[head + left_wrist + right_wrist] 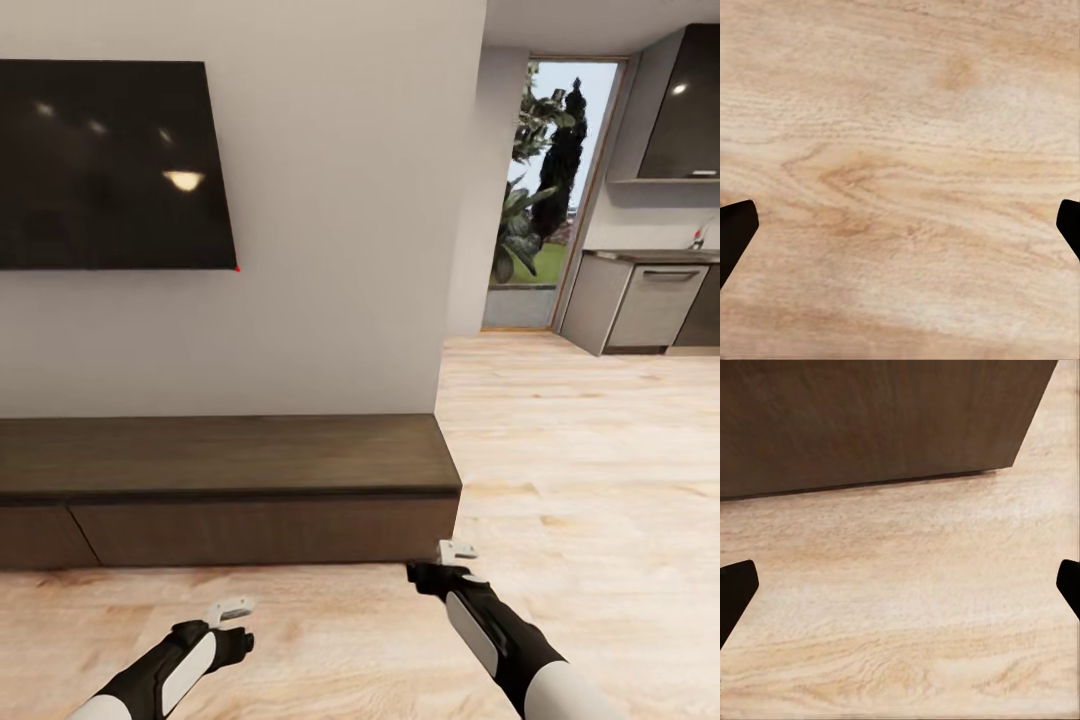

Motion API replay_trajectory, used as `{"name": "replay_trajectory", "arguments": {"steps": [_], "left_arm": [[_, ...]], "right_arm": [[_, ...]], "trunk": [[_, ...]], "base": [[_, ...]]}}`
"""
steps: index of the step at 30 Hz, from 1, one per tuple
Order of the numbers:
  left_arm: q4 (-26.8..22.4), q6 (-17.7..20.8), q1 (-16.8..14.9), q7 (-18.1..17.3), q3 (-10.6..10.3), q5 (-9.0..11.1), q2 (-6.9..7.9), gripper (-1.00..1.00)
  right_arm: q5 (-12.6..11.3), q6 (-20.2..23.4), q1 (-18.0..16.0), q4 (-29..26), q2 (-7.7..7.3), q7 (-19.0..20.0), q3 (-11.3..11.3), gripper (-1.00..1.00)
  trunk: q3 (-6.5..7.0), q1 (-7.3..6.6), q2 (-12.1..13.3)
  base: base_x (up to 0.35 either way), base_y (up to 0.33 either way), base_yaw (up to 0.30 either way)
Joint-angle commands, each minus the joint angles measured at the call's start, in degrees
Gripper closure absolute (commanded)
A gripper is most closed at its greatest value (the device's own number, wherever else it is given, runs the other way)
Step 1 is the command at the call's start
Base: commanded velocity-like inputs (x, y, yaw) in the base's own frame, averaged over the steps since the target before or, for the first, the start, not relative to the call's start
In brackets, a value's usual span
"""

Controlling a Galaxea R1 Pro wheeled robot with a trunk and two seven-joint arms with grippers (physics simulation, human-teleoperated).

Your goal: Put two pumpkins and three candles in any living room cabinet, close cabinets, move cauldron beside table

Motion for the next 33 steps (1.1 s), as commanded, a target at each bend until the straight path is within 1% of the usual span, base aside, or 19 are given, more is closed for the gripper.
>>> {"name": "replay_trajectory", "arguments": {"steps": [1,3,8,11,18,19,20,24,29,33], "left_arm": [[0.24,0.07,-0.04,0.54,-0.45,0.62,0.09,-1.0],[1.29,-0.07,-0.04,0.52,-0.48,0.61,0.1,-1.0],[2.18,-0.88,0.02,0.24,-0.52,0.61,0.06,-1.0],[2.64,-2.76,0.07,0.14,-0.53,0.6,-0.01,-1.0],[4.45,-5.44,0.13,0.01,-0.53,0.64,-0.03,-1.0],[4.58,-5.99,0.14,-0.02,-0.53,0.66,-0.03,-1.0],[4.76,-7.32,0.16,-0.06,-0.53,0.66,-0.01,-1.0],[4.95,-9.43,0.2,-0.11,-0.53,0.66,0.02,-1.0],[5.0,-10.19,0.26,-0.18,-0.53,0.72,0.03,-1.0],[5.02,-10.48,0.28,-0.21,-0.59,0.66,-0.02,-1.0]], "right_arm": [[-0.56,0.08,0.23,-0.09,-0.09,-0.5,0.14,-1.0],[-0.57,-0.09,0.82,-0.07,-0.17,-0.41,-0.21,-1.0],[-0.58,-0.35,1.35,-0.07,-0.22,-0.24,-0.48,-1.0],[-0.53,-0.39,1.47,-0.1,-0.24,-0.27,-0.55,-1.0],[-0.46,-0.26,1.53,-0.25,-0.36,-0.25,-0.59,-1.0],[-0.45,-0.26,1.53,-0.26,-0.35,-0.24,-0.57,-1.0],[-0.43,-0.26,1.54,-0.28,-0.35,-0.23,-0.55,-1.0],[-0.42,-0.27,1.54,-0.29,-0.34,-0.22,-0.53,-1.0],[-0.41,-0.32,1.54,-0.3,-0.34,-0.16,-0.52,-1.0],[-0.41,-0.35,1.54,-0.24,-0.36,-0.13,-0.51,-1.0]], "trunk": [[0.13,-0.24,0.39],[0.49,-0.67,1.19],[1.38,-1.77,3.2],[1.92,-2.43,4.4],[3.18,-3.97,7.21],[3.36,-4.19,7.61],[3.54,-4.41,8.01],[4.26,-5.29,9.61],[5.15,-6.38,11.62],[5.87,-7.26,13.22]], "base": [[0.0,0.0,0.0],[0.0,0.0,0.0],[0.0,0.0,0.0],[0.0,0.0,0.0],[0.0,0.0,0.0],[0.0,0.0,0.0],[0.0,0.0,0.0],[0.0,0.0,0.0],[-0.022,0.0,0.0],[-0.212,0.0,0.0]]}}
